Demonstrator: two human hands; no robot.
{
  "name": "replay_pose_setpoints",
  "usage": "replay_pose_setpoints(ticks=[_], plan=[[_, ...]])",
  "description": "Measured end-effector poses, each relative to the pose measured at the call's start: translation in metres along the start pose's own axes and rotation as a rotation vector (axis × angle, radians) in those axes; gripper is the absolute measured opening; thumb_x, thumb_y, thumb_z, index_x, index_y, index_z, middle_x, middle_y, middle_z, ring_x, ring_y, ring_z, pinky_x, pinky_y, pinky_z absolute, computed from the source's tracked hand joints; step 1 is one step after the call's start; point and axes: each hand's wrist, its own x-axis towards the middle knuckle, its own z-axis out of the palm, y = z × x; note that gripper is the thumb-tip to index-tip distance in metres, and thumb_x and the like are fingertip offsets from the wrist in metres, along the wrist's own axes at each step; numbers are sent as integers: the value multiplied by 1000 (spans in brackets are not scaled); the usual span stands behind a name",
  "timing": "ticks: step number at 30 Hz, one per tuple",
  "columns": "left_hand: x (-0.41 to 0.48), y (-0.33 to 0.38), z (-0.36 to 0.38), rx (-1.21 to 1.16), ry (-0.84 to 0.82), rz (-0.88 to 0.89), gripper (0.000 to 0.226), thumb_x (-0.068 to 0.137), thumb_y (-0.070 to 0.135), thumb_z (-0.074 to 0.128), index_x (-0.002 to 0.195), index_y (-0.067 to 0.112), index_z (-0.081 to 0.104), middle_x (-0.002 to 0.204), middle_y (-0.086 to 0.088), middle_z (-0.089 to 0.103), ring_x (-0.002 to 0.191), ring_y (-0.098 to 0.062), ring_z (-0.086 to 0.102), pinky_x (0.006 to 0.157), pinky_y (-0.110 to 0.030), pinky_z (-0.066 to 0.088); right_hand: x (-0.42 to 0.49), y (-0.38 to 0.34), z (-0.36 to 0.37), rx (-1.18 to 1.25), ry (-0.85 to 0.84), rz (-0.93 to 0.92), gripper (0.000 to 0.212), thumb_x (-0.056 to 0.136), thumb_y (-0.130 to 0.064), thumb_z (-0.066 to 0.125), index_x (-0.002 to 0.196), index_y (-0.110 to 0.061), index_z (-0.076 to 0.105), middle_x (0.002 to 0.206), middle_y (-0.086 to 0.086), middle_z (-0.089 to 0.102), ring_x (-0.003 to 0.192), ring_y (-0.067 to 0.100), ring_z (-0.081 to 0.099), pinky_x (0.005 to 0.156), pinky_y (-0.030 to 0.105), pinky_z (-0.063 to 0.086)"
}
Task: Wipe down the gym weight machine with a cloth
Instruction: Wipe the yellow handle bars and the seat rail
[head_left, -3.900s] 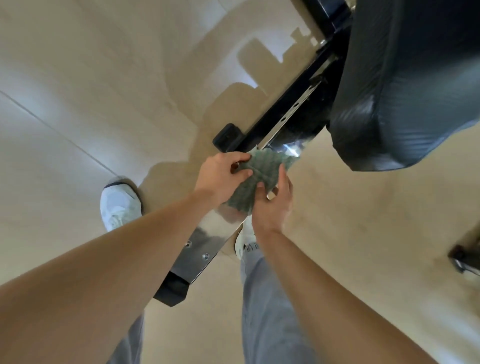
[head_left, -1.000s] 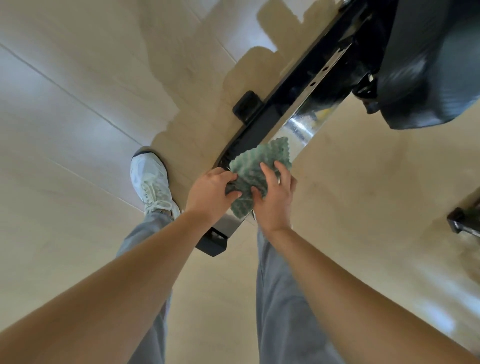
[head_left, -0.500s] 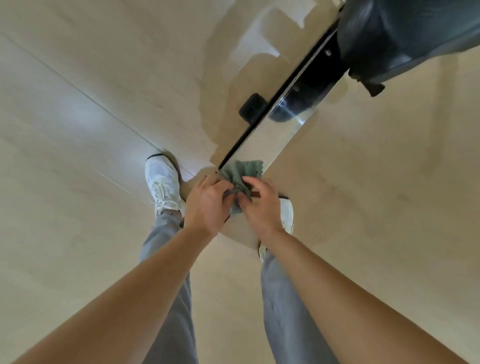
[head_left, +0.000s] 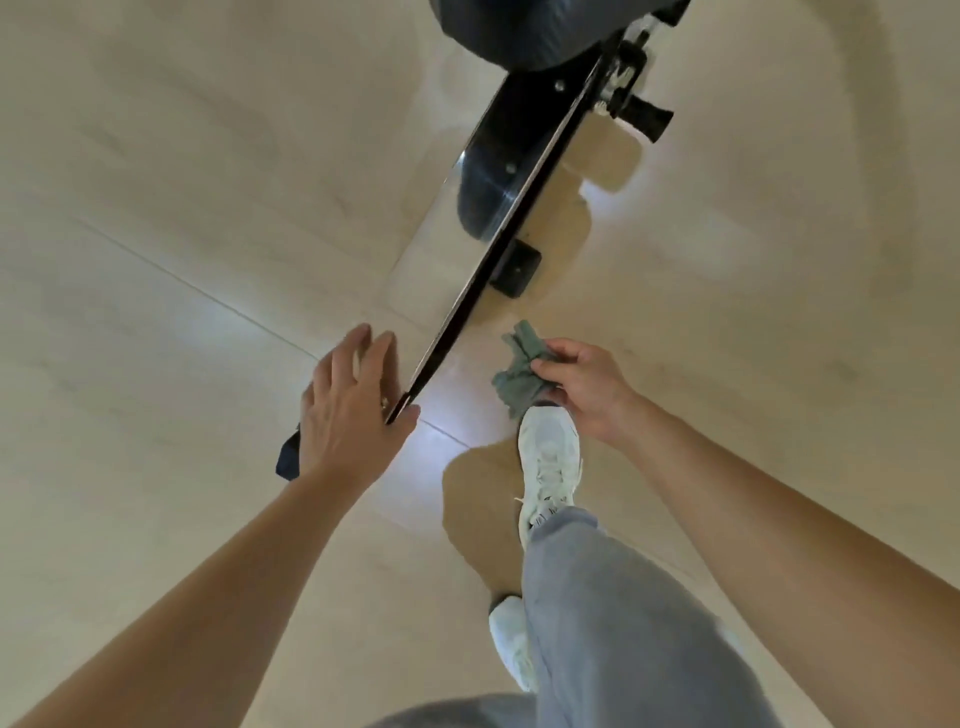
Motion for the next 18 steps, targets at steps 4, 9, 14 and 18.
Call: replay_pose_setpoints(ticks=[4,9,14,18], plan=[[-9,-13,29,186,114,61,86,91,48,66,160,23,20,165,-7,17,139,-42,33,102,-61,43,52,4,-14,-193,44,-97,50,88,13,63,134,-6,60,123,13,66,101,25,68,76,30,60],[-7,-19,31,185,181,121,82,94,51,61,159,23,20,165,-7,20,135,-42,35,95,-60,46,108,-7,10,-669,-6,-313,61,86,9,61,143,-11,54,135,9,58,123,25,57,98,35,51],[-7,-20,36,134,242,140,83,90,52,64,158,30,21,164,2,21,134,-33,32,98,-55,43,169,-15,42,-994,-37,-673,56,87,2,62,142,-11,56,140,9,59,128,24,55,102,21,38],[-6,-21,40,139,312,144,87,84,52,68,157,33,24,164,9,23,133,-29,34,99,-52,44,213,11,56,-1169,-137,-820,53,92,-6,64,143,-13,53,135,8,61,121,23,55,93,17,32]])
